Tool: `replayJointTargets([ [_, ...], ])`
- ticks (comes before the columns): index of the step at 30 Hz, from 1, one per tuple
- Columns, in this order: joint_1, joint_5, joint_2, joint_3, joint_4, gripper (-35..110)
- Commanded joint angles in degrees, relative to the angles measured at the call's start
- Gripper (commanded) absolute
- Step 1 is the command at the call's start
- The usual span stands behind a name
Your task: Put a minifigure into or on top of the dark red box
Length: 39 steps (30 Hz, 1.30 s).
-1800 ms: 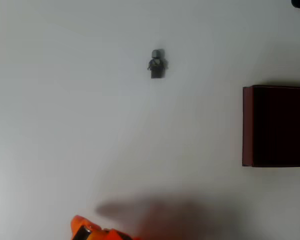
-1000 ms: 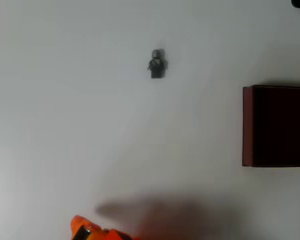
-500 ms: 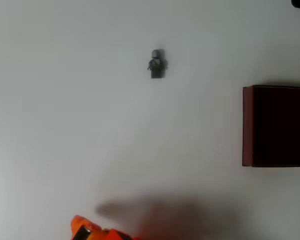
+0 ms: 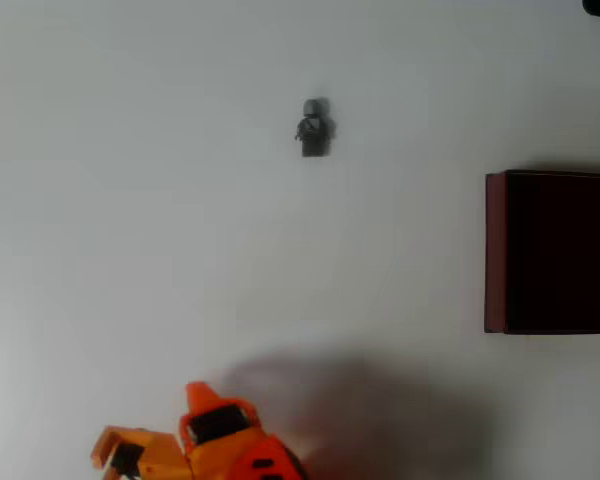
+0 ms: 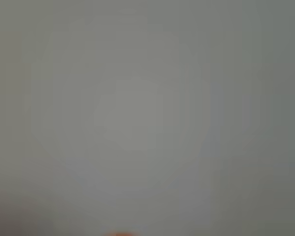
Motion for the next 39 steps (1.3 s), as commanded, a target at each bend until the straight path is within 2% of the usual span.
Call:
replayJointTargets([
  [1,-1.3,22.7,0.5,-2.4,0.0,10],
  [2,-0.2,31.2,0.5,-4.2,1.3,12],
  [5,2.8,44.5,0.1,-9.6,-0.4,14],
  [7,4.3,48.3,-1.0,-11.2,-5.4,15],
  [9,5.0,57.6,-1.5,-11.4,-6.3,16],
  [11,5.9,59.9,-2.0,-9.9,-12.9,18],
  [14,5.3,73.8,-4.0,-6.7,-15.6,20],
  [18,8.6,79.9,-14.3,-8.7,-18.2,23],
  [24,15.9,74.7,-50.9,-32.6,-15.0,25],
  [28,18.6,72.6,-67.7,-44.1,-15.8,25],
  [34,24.5,67.0,-80.9,-54.1,-16.9,26],
  [39,28.8,62.2,-86.2,-54.8,-23.9,26],
])
